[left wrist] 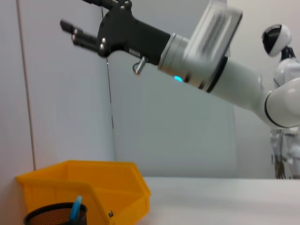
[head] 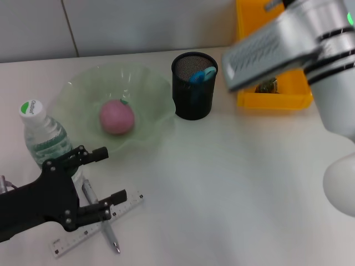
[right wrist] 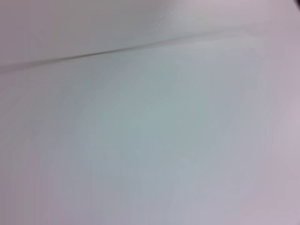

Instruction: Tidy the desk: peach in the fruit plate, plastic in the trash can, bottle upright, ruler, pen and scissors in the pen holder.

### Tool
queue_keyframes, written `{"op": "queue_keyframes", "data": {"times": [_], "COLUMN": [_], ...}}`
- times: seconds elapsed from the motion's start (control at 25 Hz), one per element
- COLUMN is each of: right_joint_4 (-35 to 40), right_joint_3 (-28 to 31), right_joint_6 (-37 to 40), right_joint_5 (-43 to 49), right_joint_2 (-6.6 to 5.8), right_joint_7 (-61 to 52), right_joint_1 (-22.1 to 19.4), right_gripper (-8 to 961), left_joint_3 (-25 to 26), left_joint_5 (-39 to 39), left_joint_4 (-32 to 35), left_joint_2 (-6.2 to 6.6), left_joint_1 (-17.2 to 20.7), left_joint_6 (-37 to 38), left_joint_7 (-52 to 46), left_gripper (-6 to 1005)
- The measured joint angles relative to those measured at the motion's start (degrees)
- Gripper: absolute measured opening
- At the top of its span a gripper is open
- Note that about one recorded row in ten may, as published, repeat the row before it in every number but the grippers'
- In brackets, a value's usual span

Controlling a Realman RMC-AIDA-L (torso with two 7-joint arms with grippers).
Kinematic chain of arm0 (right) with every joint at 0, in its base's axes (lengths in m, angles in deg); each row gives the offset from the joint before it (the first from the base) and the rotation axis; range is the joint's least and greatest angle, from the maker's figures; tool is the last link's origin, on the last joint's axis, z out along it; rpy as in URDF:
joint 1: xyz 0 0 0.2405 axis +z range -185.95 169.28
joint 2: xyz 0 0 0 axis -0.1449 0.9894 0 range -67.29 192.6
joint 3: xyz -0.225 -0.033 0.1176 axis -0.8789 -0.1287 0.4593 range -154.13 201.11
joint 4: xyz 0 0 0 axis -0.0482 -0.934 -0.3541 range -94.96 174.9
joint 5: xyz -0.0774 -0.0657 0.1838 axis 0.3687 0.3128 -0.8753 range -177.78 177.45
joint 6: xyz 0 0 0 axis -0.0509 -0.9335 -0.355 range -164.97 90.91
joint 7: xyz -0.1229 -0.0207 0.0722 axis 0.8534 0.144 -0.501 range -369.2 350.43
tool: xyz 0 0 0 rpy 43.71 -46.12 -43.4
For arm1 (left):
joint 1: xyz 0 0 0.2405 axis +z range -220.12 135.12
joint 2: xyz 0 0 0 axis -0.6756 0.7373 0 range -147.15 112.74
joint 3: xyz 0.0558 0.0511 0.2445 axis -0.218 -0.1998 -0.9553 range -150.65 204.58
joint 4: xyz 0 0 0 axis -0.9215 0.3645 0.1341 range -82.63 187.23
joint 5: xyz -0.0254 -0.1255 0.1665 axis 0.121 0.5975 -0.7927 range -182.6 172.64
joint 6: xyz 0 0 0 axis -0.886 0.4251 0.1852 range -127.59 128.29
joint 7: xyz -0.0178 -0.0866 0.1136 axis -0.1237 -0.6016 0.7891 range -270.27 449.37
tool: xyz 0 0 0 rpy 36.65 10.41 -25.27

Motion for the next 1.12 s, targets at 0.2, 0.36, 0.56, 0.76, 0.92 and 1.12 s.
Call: {"op": "queue_keyframes", "data": {"times": [0.2,0.36,0.56,0.76,0.92,1.12], "right_joint_4": [10.0,17.8,21.8,25.9,27.0,24.5], "right_joint_3": [-0.7,3.0,8.4,13.9,25.5,37.4], "right_joint_6": [9.4,24.3,48.1,64.3,85.5,106.2], "right_joint_5": [-4.2,-3.9,-1.4,-9.9,-25.5,-43.3], "right_joint_2": [0.09,-0.06,-1.1,-1.76,-1.47,-0.57], "right_joint_7": [-21.9,-40.1,-60.1,-65.1,-61.7,-44.5], "right_joint_1": [-1.8,-3.4,-2.1,-0.3,3.2,2.8], "right_gripper": [703,703,702,702,701,700], "left_joint_3": [0.1,0.1,0.1,0.2,0.5,0.8], "left_joint_5": [2.7,3.3,3.3,3.4,3.5,4.1], "left_joint_4": [-0.7,-0.7,-0.4,-0.1,0.8,1.6], "left_joint_2": [0.07,0.25,0.39,0.45,0.51,0.5], "left_joint_1": [0.9,1.4,1.4,1.1,0.7,0.4], "left_joint_6": [1.9,2.8,4.0,4.5,4.6,5.5], "left_joint_7": [-1.5,-2.6,-4.0,-5.9,-6.9,-7.1], "left_gripper": [829,829,828,828,828,828]}}
